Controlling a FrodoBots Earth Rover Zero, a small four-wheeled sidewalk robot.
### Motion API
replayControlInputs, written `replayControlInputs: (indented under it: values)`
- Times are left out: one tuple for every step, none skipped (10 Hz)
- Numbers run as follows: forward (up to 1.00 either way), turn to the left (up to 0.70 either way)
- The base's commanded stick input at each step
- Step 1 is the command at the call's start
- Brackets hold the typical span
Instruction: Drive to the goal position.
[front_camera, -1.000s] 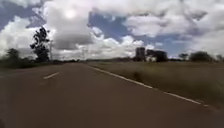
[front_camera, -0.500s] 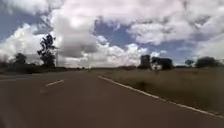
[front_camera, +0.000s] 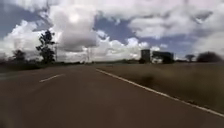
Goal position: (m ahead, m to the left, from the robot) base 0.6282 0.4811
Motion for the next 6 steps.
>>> replayControlInputs:
  values:
    - [1.00, 0.00]
    - [1.00, 0.00]
    - [1.00, 0.00]
    - [1.00, 0.00]
    - [1.00, 0.00]
    - [0.94, 0.00]
